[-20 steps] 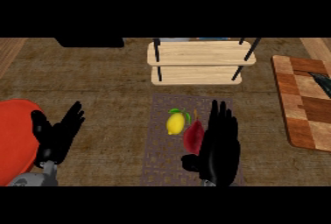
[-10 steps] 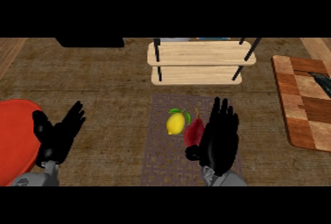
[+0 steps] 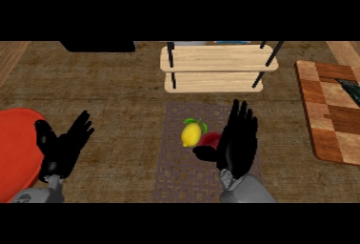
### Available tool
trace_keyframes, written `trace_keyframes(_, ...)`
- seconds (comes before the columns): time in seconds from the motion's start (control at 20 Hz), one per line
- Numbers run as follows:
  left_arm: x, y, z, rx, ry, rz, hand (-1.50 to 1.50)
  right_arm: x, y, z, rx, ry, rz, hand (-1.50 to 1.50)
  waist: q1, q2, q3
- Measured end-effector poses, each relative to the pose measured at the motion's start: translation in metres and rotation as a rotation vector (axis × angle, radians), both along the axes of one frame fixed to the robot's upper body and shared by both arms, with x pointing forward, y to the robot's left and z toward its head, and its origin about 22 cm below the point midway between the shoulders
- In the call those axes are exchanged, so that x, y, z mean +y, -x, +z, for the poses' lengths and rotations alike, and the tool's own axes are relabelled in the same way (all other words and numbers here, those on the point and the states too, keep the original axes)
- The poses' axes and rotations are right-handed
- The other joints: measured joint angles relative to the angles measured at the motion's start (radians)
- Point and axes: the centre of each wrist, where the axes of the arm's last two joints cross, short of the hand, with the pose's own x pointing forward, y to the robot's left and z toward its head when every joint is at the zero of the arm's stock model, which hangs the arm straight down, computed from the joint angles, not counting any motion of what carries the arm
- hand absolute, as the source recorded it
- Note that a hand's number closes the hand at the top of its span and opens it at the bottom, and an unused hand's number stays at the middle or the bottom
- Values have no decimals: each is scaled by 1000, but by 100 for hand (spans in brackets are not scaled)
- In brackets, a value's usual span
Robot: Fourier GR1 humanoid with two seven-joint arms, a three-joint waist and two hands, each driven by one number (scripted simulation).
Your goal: Pick the pear from the placemat and place it in the tiered shelf
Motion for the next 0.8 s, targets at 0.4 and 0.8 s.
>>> trace_keyframes(0.4, -1, -2, 2, -1, 0, -11, 0, 8, -13, -18, 98, 11, 70, 150, 6, 0, -1)
trace_keyframes(0.8, 0, 0, 3, 6, -5, 1, 0, 23, -12, -35, 90, 12, 180, 150, 1, -2, -3)
